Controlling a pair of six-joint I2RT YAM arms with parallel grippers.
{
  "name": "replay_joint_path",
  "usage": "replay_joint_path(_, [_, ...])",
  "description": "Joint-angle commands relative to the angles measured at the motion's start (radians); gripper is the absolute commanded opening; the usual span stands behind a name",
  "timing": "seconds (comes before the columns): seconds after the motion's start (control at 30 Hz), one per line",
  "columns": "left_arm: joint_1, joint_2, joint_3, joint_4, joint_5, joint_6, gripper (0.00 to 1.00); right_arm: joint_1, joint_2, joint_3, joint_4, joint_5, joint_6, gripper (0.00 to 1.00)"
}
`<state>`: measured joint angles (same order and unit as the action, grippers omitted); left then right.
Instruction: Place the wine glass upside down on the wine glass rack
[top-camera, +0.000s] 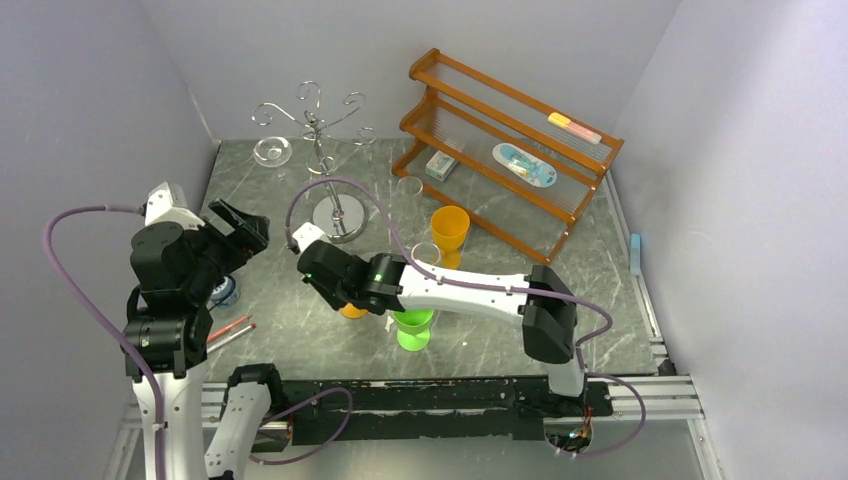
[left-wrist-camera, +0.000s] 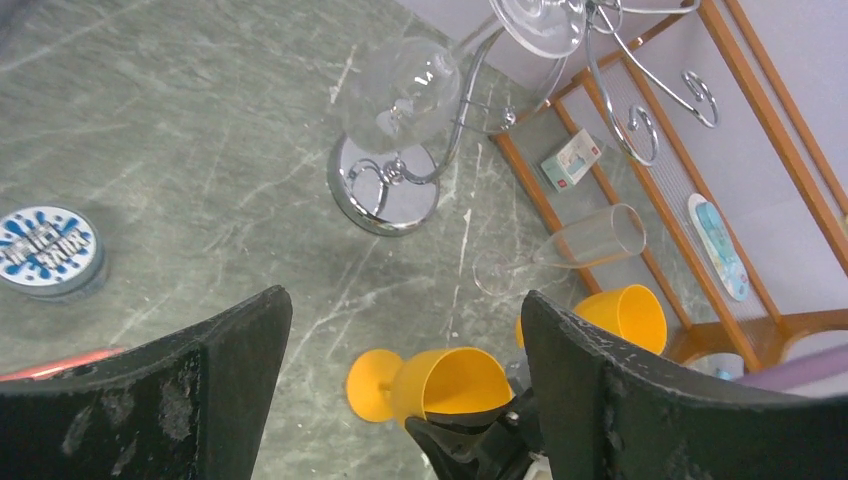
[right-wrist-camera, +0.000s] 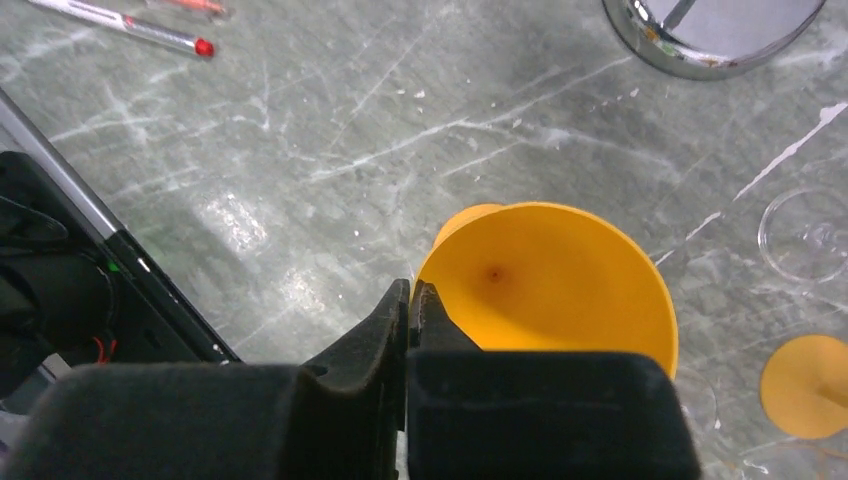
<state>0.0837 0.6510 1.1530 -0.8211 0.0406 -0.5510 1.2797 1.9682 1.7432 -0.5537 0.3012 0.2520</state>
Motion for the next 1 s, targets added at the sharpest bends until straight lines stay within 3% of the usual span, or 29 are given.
replay_joint_path(0.0, [0.006,-0.012,-0.042,0.019,0.087,-0.079,0.89,0.001,-0.124,-0.089,0.149,0.024,0.001,0.00])
replay_joint_path(0.17, [0.005,-0.033,-0.146,0.092,0.228,-0.249,0.92,-0.005,-0.289,-0.274,0.405,0.036,0.007,0.00])
replay_joint_path(0.33, [0.005,-0.047,-0.221,0.073,0.247,-0.369,0.93,-0.017,-0.443,-0.480,0.706,0.038,0.012,0.00])
replay_joint_path(0.43, [0.005,-0.041,-0.268,0.096,0.339,-0.448,0.93,-0.021,-0.513,-0.588,0.882,0.032,0.016,0.00])
replay_joint_path(0.63, [0.005,0.002,-0.413,0.359,0.619,-0.695,0.92,-0.021,-0.552,-0.671,1.113,0.000,0.009,0.00])
replay_joint_path(0.8, [0.006,0.039,-0.345,0.284,0.555,-0.726,0.88,-0.020,-0.533,-0.687,1.231,-0.002,-0.011,0.00])
replay_joint_path(0.97, [0.005,-0.006,-0.378,0.300,0.491,-0.841,0.72,-0.019,-0.521,-0.702,1.296,-0.029,-0.002,0.00])
